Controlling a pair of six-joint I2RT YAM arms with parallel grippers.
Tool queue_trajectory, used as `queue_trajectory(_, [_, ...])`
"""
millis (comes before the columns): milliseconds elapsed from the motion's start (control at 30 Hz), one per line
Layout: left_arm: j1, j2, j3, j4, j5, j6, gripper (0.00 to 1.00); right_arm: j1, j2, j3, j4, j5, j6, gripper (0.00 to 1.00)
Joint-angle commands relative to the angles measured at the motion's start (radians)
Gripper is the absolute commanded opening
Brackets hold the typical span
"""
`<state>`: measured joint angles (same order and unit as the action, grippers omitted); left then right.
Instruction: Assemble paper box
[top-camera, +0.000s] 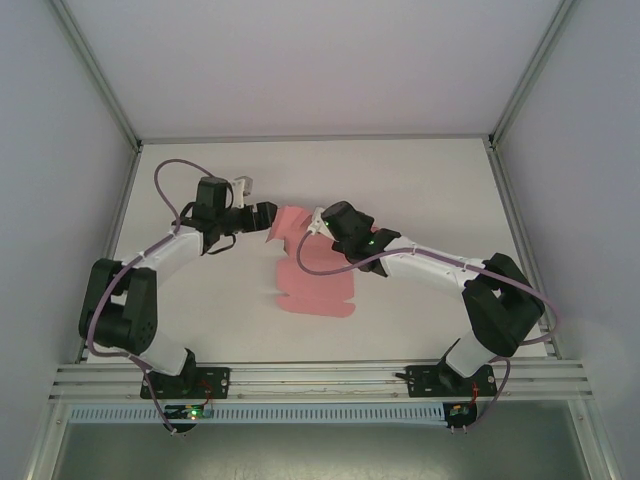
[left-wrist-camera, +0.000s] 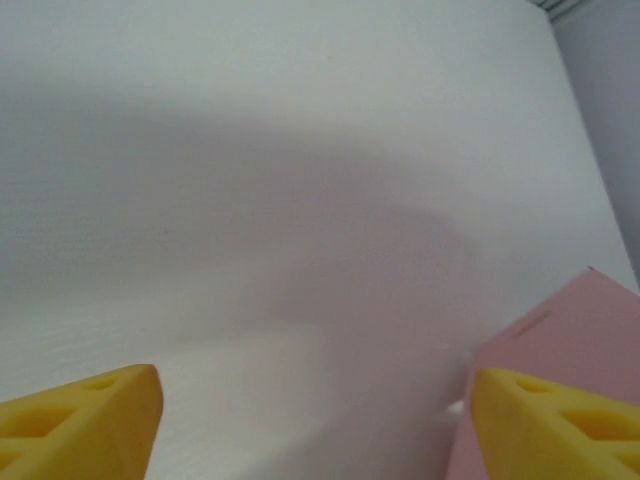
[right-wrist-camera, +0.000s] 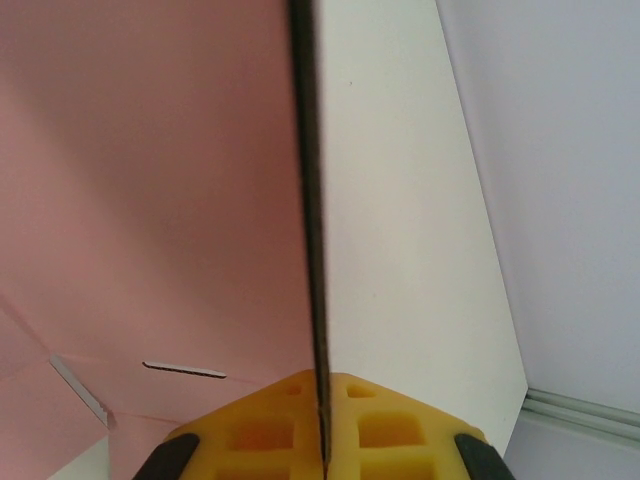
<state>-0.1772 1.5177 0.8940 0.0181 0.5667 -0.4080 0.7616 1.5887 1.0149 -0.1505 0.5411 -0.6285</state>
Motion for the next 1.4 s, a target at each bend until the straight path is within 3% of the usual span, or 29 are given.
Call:
queue_trajectory(0, [-0.018, -0.089, -0.044, 0.049, 0.077, 0.025, 0.74, -0.005, 0.017, 0.034, -0.011, -0.002, 0.03, 0.0])
queue_trajectory(267, [-0.12, -0.068, -0.055, 0.094, 0.167, 0.077, 0.61, 0.008, 0.008, 0.028, 0.01, -0.022, 0.033, 0.0])
queue_trajectory(433, [-0.162, -0.029, -0.024, 0.044, 0.13, 0.126, 0.51, 0.011, -0.005, 0.016, 0.013, -0.019, 0.04, 0.0])
queue_trajectory(867, [-0.211, -0.074, -0.103, 0.03, 0.097, 0.19, 0.55, 0.071, -0.02, -0.049, 0.052, 0.072, -0.004, 0.0])
queue_trajectory(1367, [-0.214, -0.162, -0.319, 0.199, 0.13, 0.18, 0.54, 0.169, -0.007, -0.229, 0.377, 0.28, -0.229, 0.0])
